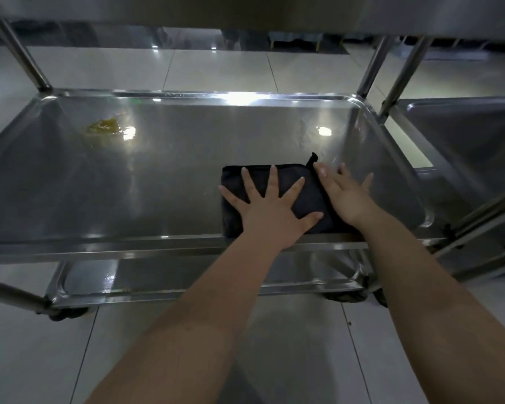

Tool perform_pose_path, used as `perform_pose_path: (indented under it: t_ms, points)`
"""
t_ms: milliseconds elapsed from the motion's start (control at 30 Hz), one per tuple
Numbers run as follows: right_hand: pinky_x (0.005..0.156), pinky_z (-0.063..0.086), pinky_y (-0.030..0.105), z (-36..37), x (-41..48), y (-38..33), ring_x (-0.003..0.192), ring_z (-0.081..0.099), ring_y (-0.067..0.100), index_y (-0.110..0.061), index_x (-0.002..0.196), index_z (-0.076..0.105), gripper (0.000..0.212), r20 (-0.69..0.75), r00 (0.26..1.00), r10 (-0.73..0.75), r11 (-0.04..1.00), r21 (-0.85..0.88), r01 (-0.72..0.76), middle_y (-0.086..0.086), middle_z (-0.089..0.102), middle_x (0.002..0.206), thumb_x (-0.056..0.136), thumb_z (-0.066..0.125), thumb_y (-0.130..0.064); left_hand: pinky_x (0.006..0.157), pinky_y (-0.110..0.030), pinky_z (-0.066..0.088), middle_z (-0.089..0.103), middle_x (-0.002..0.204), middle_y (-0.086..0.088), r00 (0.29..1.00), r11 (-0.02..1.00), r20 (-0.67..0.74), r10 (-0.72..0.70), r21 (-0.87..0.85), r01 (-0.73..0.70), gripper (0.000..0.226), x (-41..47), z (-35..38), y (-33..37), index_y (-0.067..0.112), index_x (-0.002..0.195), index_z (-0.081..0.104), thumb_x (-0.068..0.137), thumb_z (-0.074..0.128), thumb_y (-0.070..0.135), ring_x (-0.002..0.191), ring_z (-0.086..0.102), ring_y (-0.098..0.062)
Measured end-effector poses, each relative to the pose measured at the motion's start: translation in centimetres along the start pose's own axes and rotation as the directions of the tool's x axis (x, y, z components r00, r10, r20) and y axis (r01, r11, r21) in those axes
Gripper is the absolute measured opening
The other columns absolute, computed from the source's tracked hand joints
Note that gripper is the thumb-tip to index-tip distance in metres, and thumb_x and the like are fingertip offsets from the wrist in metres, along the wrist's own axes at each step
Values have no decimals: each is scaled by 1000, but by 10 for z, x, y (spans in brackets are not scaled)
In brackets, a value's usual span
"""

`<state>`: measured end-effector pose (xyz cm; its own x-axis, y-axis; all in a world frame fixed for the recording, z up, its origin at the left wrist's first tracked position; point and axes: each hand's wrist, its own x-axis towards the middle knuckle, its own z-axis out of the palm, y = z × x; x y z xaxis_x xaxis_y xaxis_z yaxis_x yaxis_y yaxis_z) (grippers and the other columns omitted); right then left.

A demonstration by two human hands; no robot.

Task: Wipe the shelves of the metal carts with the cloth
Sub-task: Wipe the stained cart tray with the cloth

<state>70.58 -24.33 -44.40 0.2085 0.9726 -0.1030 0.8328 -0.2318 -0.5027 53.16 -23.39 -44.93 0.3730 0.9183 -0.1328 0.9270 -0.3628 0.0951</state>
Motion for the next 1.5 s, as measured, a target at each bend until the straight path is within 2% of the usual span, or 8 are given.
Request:
perform_pose_path:
  t_ms: [133, 400, 567, 733, 967, 1100, 1267, 1500]
  points:
    - [104, -25, 68, 3, -3, -1, 151, -7, 23, -51, 148, 27, 61, 5, 1000, 7, 977, -213, -6, -28, 14, 158, 93, 10, -70, 93, -81, -16, -18, 161, 14, 999, 1000, -48, -14, -17, 13, 86, -11, 3, -65, 69, 135, -16, 56, 1, 99, 142, -26, -46]
    - [105, -11, 76, 14, 4, -33, 149, -8, 34, -49, 148, 22, 59, -57, 996, 70, 914, -395, -87, -23, 8, 161, 93, 24, -69, 105, -75, -11, -16, 159, 22, 993, 995, -50, -103, 10, 104, 74, -33, -13, -234, 80, 119, -25, 52, -4, 103, 147, -16, -37]
    - [118, 5, 54, 88, 24, -168, 149, -5, 35, -32, 152, 29, 53, 28, 959, -281, 935, -219, 280, -5, 12, 164, 102, 31, -51, 102, -72, -18, -14, 160, 22, 998, 998, -32, -61, -18, 60, 79, -31, -15, -240, 76, 128, -18, 56, 1, 101, 147, -19, -36]
    - [119, 1, 50, 142, 40, -251, 150, -7, 28, -31, 156, 17, 55, 50, 954, -297, 951, -76, 300, 1, 6, 165, 104, 22, -49, 104, -74, -15, -10, 160, 22, 993, 994, -56, -104, -19, 103, 80, -38, -21, -289, 71, 136, -9, 63, 7, 99, 148, -16, -33]
    - [118, 0, 59, 162, 55, -282, 150, -6, 31, -33, 156, 6, 57, 112, 941, -320, 866, -368, 338, 1, 2, 165, 103, 15, -51, 107, -69, -17, -7, 161, 23, 979, 979, -20, -202, -39, 201, 75, -67, -32, -385, 71, 138, 1, 68, 14, 94, 149, -12, -29]
    - [116, 1, 62, 165, 57, -277, 150, -3, 32, -37, 156, 5, 57, 170, 931, -324, 816, -448, 366, -3, 1, 165, 102, 12, -53, 104, -75, -16, -1, 163, 16, 962, 960, -47, -268, -100, 263, 57, -64, -33, -379, 58, 143, 14, 89, 27, 71, 149, -11, -35]
    - [115, -1, 61, 169, 63, -272, 150, -3, 29, -44, 153, -2, 57, 186, 936, -299, 828, -436, 352, -8, -5, 164, 100, 10, -58, 101, -76, -15, -12, 163, 12, 931, 934, -83, -355, -73, 349, 85, -58, -19, -354, 63, 142, -11, 64, -1, 97, 147, -16, -37]
    - [113, -5, 68, 164, 59, -290, 150, -9, 33, -46, 152, -4, 58, 205, 949, -239, 856, -417, 305, -9, -9, 164, 99, 12, -60, 97, -77, -20, -19, 160, 17, 934, 933, -39, -354, -88, 350, 67, -71, -22, -394, 80, 121, -20, 57, -9, 99, 145, -22, -39]
